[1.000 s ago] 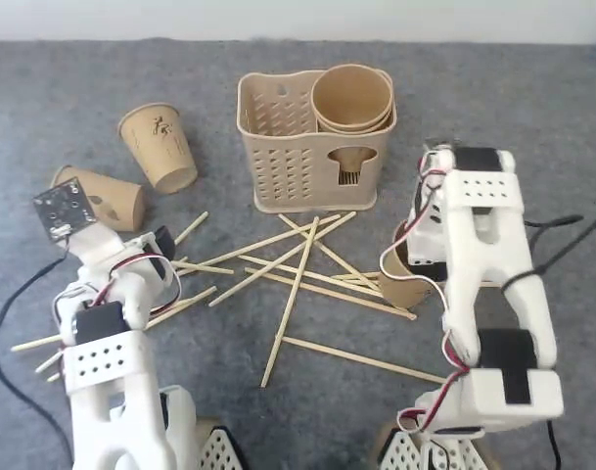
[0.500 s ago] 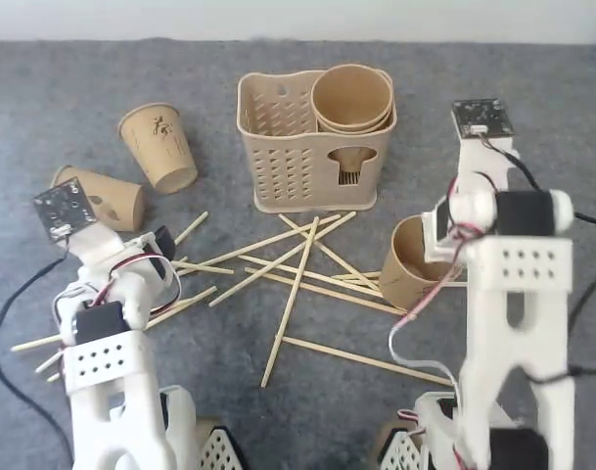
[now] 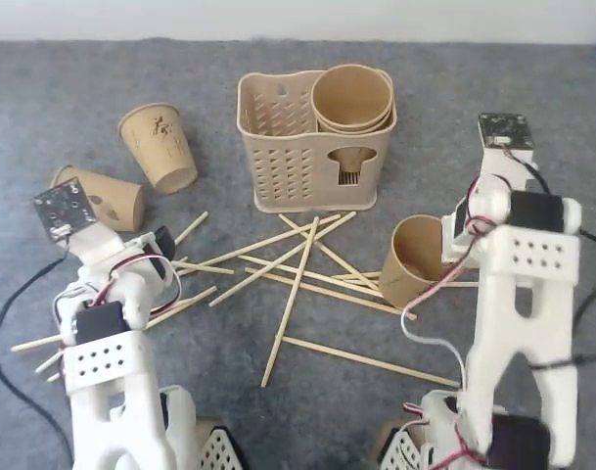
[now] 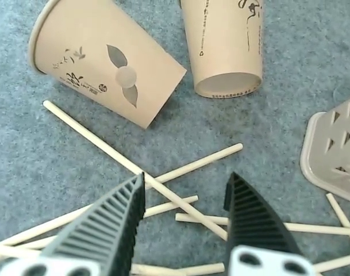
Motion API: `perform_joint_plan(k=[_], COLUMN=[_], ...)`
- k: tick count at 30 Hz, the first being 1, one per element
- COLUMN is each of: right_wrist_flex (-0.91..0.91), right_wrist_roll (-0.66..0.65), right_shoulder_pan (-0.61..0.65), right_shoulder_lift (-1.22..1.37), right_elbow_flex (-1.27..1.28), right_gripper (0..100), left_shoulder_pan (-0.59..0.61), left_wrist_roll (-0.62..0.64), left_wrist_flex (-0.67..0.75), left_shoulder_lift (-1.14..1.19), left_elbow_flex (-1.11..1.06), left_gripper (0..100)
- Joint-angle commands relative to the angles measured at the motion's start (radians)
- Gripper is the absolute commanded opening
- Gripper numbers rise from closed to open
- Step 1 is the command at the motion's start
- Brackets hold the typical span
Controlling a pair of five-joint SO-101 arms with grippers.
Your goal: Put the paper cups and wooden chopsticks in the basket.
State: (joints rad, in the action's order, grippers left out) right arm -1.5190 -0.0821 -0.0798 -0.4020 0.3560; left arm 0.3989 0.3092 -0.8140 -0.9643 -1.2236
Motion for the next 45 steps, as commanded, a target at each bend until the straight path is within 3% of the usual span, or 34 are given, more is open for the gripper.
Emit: perform_joint_plan(k=[1,8,11,12,23,34,41,45], right_wrist_flex=[0.105,0.147,0.145,0.145,0.068,-0.269,-0.239,-0.096], right_wrist_roll=[-0.009,-0.009,-0.011,-0.012,-0.012,0.005,0.121,0.201], right_shoulder_pan=[-0.007,-0.001,0.002,0.002,0.002,0.061,0.194,0.242], right_shoulder_lift=[0.074,0.199,0.219,0.216,0.047,-0.064,-0.062,-0.062], right_elbow_flex=[0.017,0.015,0.012,0.012,-0.028,-0.626,-0.891,-0.905], right_gripper=[11.3,10.6,3.6,0.2,0.8,0.8,0.8,0.8], left_shoulder_pan=[0.005,0.005,0.005,0.005,0.005,0.005,0.005,0.005], left_wrist_roll=[-0.014,-0.014,-0.014,-0.014,-0.014,-0.014,-0.014,-0.014], left_wrist_flex=[0.025,0.025,0.025,0.025,0.025,0.025,0.025,0.025], left_shoulder_lift=[-0.032,-0.032,-0.035,-0.035,-0.035,-0.037,-0.037,-0.037], left_elbow_flex=[0.005,0.005,0.005,0.005,0.005,0.005,0.005,0.005], left_gripper=[21,21,21,21,21,21,21,21])
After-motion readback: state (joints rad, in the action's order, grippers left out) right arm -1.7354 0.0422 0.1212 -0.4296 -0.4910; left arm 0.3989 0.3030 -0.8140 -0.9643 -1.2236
